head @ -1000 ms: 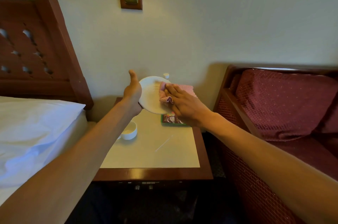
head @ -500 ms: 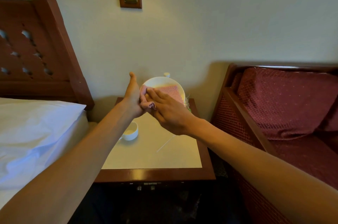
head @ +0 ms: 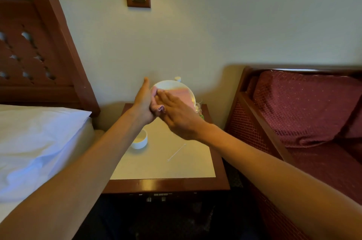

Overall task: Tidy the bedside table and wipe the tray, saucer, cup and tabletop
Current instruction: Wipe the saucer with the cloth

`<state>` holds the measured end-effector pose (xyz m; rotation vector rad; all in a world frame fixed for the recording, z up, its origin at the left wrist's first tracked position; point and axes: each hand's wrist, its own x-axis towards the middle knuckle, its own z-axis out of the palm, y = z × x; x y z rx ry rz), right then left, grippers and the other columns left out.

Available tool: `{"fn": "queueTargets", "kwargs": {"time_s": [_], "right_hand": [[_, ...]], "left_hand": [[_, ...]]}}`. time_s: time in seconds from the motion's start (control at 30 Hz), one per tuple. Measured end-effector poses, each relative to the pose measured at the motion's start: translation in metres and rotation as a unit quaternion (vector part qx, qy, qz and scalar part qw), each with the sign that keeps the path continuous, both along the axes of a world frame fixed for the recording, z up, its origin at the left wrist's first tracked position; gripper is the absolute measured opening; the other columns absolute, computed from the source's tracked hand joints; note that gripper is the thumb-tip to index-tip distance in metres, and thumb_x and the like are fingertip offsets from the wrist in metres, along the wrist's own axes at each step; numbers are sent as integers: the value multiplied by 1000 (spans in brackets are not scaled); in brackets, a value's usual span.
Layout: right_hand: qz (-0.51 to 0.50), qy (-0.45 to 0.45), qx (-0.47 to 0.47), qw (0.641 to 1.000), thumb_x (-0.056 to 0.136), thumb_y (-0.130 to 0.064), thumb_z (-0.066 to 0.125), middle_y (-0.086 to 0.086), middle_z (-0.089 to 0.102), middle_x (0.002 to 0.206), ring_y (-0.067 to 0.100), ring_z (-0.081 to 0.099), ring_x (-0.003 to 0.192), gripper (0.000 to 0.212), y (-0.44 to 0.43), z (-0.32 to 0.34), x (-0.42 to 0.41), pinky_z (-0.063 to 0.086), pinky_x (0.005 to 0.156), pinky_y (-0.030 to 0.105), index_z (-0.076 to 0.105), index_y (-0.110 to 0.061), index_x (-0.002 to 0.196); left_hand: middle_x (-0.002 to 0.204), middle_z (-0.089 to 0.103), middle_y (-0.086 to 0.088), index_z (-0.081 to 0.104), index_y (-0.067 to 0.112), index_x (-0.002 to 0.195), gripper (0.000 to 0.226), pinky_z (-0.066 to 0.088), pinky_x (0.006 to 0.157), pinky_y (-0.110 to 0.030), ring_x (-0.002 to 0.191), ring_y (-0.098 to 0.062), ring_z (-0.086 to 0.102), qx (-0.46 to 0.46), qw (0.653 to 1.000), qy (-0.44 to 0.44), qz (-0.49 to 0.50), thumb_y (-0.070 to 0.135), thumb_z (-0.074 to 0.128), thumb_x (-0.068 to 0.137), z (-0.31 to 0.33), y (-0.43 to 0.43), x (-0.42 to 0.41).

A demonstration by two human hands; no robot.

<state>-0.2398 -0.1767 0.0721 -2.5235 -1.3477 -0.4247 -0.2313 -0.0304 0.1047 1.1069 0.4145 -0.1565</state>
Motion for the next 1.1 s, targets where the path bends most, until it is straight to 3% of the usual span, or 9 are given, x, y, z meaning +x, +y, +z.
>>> {"fn": "queueTargets", "kwargs": {"time_s": [0.13, 0.33, 0.43, 0.53, 0.63, 0.83, 0.93, 1.03, 1.1], "right_hand": [[40, 11, -30, 999, 109, -34, 23, 4, 11, 166, 14, 2, 154, 55, -24, -7, 2, -4, 122, 21, 16, -11, 158], [-56, 68, 11, 996, 108, -19, 30, 10, 10, 165, 19, 5, 154, 52, -26, 8, 27, -14, 113, 8, 18, -6, 157], [-12, 79, 17, 997, 109, -21, 31, 13, 11, 165, 20, 4, 153, 50, -7, 12, 11, -9, 118, 16, 20, -9, 156], [34, 71, 11, 997, 109, -33, 29, 5, 12, 165, 15, 4, 154, 52, -6, 14, 5, 2, 124, 27, 20, -15, 157], [60, 40, -33, 997, 108, -33, 33, 4, 21, 164, 16, 13, 153, 52, -27, 17, 16, 10, 125, 33, 26, -15, 156], [-30, 76, 14, 997, 104, -33, 24, 10, 20, 164, 20, 14, 152, 58, -21, 31, 30, 2, 121, 22, 25, -7, 155], [10, 61, 1, 998, 106, -37, 23, 11, 18, 164, 20, 10, 153, 58, -4, 22, 11, 1, 123, 24, 26, -8, 155], [55, 34, -30, 997, 109, -36, 28, 4, 19, 165, 13, 8, 153, 54, -22, 9, 6, 8, 125, 30, 22, -13, 157], [48, 13, -46, 998, 108, -32, 32, 3, 19, 164, 14, 10, 153, 53, -39, 9, 13, 6, 125, 28, 24, -12, 156]], "left_hand": [[114, 72, -17, 58, 8, 124, 83, 59, 77, -44, 102, -31, 71, 12, 1000, 1, 12, 78, 33, 88, -3, 16, -3], [88, 76, -5, 65, 17, 116, 76, 57, 62, -35, 72, -20, 74, 114, 993, 25, 9, 78, 28, 89, -1, -8, -7], [111, 71, 0, 60, 20, 126, 85, 54, 53, -25, 65, -10, 70, 111, 993, 14, -28, 82, 18, 87, 7, -5, -3], [121, 60, 2, 61, 10, 132, 114, 49, 72, -30, 85, -15, 61, 74, 997, 8, -37, 97, 27, 67, -3, 20, 16], [124, 67, -13, 55, 8, 132, 106, 55, 87, -48, 108, -30, 68, 60, 997, 14, -42, 92, 29, 73, -2, 29, 12], [96, 76, -8, 68, 19, 115, 85, 61, 65, -33, 82, -22, 73, 87, 994, 9, -60, 82, 20, 86, 5, 1, 5], [60, 60, -3, 63, 15, 110, 87, 52, 45, -24, 45, -12, 55, 83, 996, 5, -14, 88, 24, 81, 5, 10, 12], [100, 73, -10, 53, 10, 128, 103, 60, 76, -53, 79, -23, 72, 38, 999, 11, 26, 92, 40, 69, -3, 29, 18], [110, 73, -13, 55, 13, 121, 87, 55, 87, -58, 96, -33, 72, 39, 998, -7, 40, 86, 40, 77, -1, 26, 10]]}}
